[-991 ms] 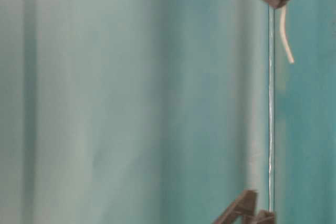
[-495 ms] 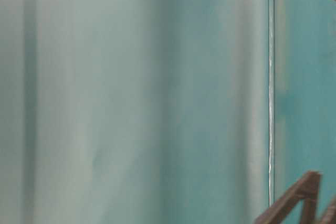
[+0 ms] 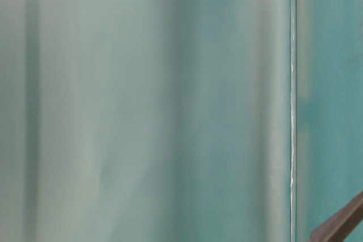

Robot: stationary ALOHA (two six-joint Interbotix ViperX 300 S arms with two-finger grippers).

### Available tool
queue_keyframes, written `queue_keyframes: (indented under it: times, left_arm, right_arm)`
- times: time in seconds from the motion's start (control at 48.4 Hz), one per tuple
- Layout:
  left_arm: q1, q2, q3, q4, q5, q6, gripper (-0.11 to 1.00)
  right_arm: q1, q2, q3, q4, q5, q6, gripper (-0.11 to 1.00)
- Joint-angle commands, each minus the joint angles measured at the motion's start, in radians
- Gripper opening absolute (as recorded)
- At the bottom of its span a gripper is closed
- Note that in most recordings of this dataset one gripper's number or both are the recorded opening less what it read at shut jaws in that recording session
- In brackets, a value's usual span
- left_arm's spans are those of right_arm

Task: Insert the wire through the hole in the metal fitting marked with a red label. (retake)
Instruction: 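Carry the wire left along the rail toward the white bracket, then push the wire tip through the red-ringed hole in the bracket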

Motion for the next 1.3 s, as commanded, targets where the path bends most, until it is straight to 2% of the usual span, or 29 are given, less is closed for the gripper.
queue_keyframes:
  times: [0.0,0.434,1.28]
  left_arm:
    - [-0.008,0.003,-0.028,-0.005,-0.012,-0.002,0.78]
    - [-0.021,0.029,-0.041,-0.003,-0.015,-0.029,0.78]
    - [-0.021,0.023,-0.052,-0.003,-0.006,-0.038,0.78]
  right_arm:
    - [0.006,-0.002,-0.015,0.0,-0.02,0.002,0.03]
    - [0.043,0.025,-0.017,0.0,-0.067,0.003,0.03]
    - [0.043,0.055,-0.025,0.0,-0.077,0.037,0.03]
